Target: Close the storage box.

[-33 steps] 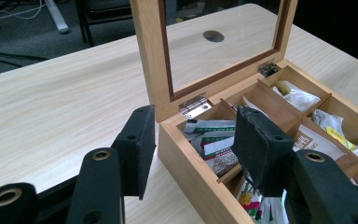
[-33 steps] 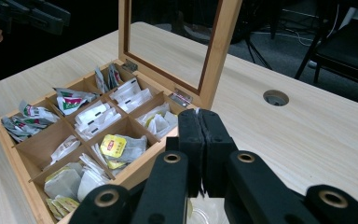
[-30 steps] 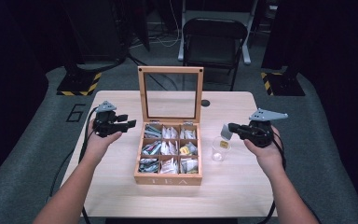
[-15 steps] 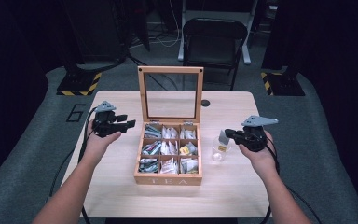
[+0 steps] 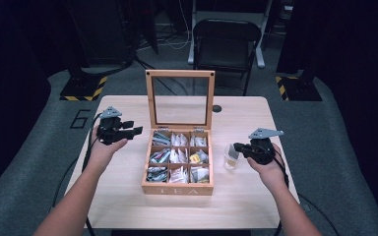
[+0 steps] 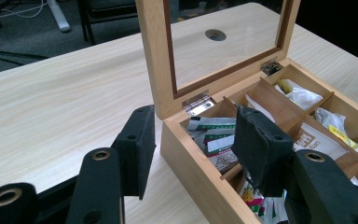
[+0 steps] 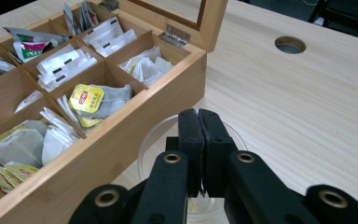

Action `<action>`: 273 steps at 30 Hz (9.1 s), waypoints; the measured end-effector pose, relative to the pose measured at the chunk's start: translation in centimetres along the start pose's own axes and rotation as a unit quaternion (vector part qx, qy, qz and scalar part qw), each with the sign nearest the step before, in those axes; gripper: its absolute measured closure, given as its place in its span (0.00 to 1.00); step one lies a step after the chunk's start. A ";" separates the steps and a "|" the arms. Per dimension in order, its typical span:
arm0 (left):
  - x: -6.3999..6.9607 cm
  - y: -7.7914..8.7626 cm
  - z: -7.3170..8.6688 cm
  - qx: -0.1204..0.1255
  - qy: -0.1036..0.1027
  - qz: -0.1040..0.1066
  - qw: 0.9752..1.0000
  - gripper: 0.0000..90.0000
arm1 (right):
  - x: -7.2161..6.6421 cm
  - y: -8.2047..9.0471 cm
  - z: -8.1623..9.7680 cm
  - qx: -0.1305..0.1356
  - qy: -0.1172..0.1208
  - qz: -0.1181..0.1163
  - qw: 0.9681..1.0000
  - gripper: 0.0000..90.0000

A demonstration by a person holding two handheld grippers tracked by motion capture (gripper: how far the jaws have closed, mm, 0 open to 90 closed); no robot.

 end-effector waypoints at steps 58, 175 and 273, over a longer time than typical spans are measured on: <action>0.5 -0.2 -0.5 -0.004 0.010 0.010 1.000 0.40 | -1.8 -1.8 -5.8 -0.005 -0.003 -0.047 0.999 0.37; 0.5 -0.4 -1.4 -0.004 0.004 0.032 0.999 0.47 | 1.9 -11.9 -10.5 -0.013 -0.009 -0.024 1.000 0.59; 4.5 1.8 -1.3 0.003 -0.037 0.057 0.998 0.60 | -6.1 0.5 -9.4 0.033 0.082 -0.112 0.990 0.64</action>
Point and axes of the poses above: each handheld gripper's, and its own axes: y roughly backward along the jaws, z roughly out of its underside, x roughly to its right, the point moved 4 cm from there along -y, roughly forward along the jaws, and after that the axes turned 10 degrees about x, right-handed, at the moved point
